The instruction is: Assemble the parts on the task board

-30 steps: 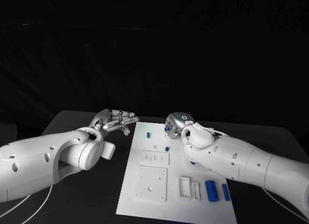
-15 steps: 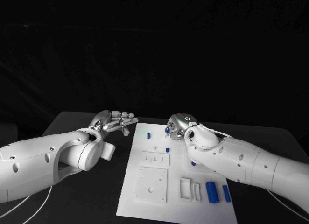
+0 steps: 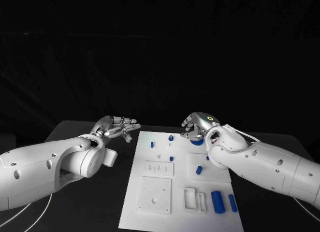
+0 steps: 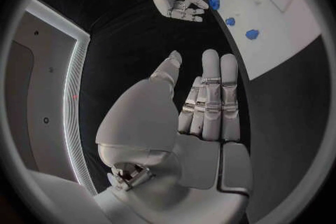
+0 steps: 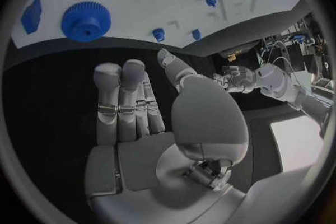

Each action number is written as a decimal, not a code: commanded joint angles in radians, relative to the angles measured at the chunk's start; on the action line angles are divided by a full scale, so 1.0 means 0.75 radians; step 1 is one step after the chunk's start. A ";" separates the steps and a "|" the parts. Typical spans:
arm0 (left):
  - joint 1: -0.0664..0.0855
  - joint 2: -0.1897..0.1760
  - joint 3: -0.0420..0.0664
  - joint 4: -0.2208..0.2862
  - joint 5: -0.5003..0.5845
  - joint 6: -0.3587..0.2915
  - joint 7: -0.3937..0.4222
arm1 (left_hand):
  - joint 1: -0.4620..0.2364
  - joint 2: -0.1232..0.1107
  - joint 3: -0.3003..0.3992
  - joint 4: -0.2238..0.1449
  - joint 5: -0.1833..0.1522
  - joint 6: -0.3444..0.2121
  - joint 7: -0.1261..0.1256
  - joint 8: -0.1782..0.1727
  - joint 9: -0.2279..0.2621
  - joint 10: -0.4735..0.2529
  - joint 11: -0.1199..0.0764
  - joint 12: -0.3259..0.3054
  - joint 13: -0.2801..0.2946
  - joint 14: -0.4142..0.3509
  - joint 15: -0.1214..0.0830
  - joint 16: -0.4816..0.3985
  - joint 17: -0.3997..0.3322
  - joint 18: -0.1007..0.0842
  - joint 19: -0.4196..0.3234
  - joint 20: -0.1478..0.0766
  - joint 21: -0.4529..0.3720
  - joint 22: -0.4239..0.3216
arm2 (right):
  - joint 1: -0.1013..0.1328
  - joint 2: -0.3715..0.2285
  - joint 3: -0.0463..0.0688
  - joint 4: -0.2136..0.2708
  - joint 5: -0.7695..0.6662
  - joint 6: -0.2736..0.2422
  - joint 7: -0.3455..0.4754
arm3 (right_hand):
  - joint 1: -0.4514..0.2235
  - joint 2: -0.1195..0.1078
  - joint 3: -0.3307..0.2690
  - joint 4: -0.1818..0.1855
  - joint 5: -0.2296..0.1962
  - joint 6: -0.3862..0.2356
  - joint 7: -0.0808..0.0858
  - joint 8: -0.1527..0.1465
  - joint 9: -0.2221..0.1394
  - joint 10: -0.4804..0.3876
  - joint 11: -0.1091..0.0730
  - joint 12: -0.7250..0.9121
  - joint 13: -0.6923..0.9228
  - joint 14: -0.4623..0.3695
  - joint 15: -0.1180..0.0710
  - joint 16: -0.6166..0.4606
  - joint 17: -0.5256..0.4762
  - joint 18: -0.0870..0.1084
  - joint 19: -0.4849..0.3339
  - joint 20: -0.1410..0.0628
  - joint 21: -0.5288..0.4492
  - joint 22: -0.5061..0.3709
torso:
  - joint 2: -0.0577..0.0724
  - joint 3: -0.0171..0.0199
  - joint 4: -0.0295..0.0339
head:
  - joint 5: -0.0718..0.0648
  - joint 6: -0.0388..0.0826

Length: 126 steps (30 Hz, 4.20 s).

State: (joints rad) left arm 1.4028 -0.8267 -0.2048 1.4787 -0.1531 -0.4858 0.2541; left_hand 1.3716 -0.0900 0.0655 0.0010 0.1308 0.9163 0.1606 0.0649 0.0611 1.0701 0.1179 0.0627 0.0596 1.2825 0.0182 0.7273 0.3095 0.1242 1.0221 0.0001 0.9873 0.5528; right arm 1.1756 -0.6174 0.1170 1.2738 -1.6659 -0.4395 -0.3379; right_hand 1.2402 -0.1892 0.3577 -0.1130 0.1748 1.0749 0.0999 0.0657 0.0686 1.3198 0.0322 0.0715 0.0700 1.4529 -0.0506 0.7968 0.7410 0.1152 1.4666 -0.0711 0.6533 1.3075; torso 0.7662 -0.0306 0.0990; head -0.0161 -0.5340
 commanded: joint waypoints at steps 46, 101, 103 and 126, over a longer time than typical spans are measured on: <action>0.002 0.029 -0.001 -0.064 -0.006 0.040 0.015 | 0.009 0.002 0.002 -0.011 0.003 -0.007 0.002 0.006 0.001 -0.002 -0.001 -0.002 0.000 0.005 -0.001 0.005 -0.001 0.025 -0.009 0.000 0.015 -0.008 | -0.004 -0.033 0.028 -0.140 0.114 0.258 0.039 | 0.026 0.037 -0.190 0.006 0.128 -0.047 0.007 -0.003 0.010 -0.086 -0.051 1.225 1.389 -0.024 -0.039 0.195 0.069 -0.030 0.076 -0.040 0.327 0.137 | -0.005 0.0152 -0.0231 | -0.017 -0.016; 0.002 0.031 -0.004 -0.062 -0.006 0.055 0.001 | 0.008 0.003 0.002 -0.010 0.004 -0.010 0.002 0.006 0.001 -0.006 0.000 -0.002 0.000 0.004 -0.001 0.004 -0.002 0.025 -0.013 0.001 0.022 -0.016 | -0.007 0.019 0.027 -0.237 0.150 0.461 0.063 | -0.020 0.036 -0.041 -0.118 0.383 -0.057 0.013 -0.003 0.006 -0.098 -0.053 1.216 1.386 -0.025 -0.041 0.197 0.098 -0.032 0.071 -0.041 0.342 0.142 | -0.006 0.0194 -0.0259 | -0.007 -0.041; 0.002 0.031 -0.004 -0.062 -0.006 0.056 -0.001 | 0.008 0.003 0.002 -0.010 0.004 -0.010 0.002 0.006 0.001 -0.006 0.000 -0.002 0.000 0.004 -0.001 0.004 -0.002 0.025 -0.013 0.001 0.022 -0.016 | -0.008 0.018 0.027 -0.235 0.143 0.468 0.061 | -0.021 0.037 -0.057 -0.129 0.387 -0.062 0.014 -0.003 0.006 -0.100 -0.052 1.213 1.384 -0.025 -0.041 0.196 0.101 -0.031 0.070 -0.040 0.342 0.142 | -0.007 0.0193 -0.0268 | -0.007 -0.042; 0.002 0.031 -0.005 -0.062 -0.008 0.058 -0.007 | 0.009 0.002 0.003 -0.009 0.004 -0.013 0.003 0.006 0.001 -0.009 0.001 -0.002 0.000 0.004 0.000 0.004 -0.002 0.025 -0.014 0.001 0.023 -0.017 | -0.009 0.004 0.027 -0.104 -0.026 0.240 0.064 | -0.037 0.053 0.084 -0.168 0.324 0.114 -0.028 -0.003 0.034 -0.070 -0.080 1.248 1.416 -0.022 -0.060 0.196 0.120 -0.046 0.075 -0.060 0.385 0.151 | -0.007 0.0163 -0.0249 | -0.012 -0.041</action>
State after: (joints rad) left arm 1.4027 -0.8052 -0.2090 1.4305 -0.1544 -0.4560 0.2457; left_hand 1.3716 -0.0900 0.0682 -0.0016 0.1308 0.9128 0.1642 0.0649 0.0611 1.0701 0.1179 0.0627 0.0596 1.2825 0.0181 0.7273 0.3088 0.1312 1.0186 0.0036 1.0026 0.5416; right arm 1.1686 -0.6138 0.1370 1.1878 -1.6286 -0.2038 -0.2863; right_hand 1.2201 -0.1491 0.4176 -0.2432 0.4129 1.1534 0.0766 0.0604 0.0810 1.2674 -0.0232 1.0023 1.1309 1.4358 -0.0876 0.9439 0.8303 0.0920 1.4647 -0.1087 0.9403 1.3074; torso 0.7610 -0.0174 0.0799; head -0.0246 -0.5635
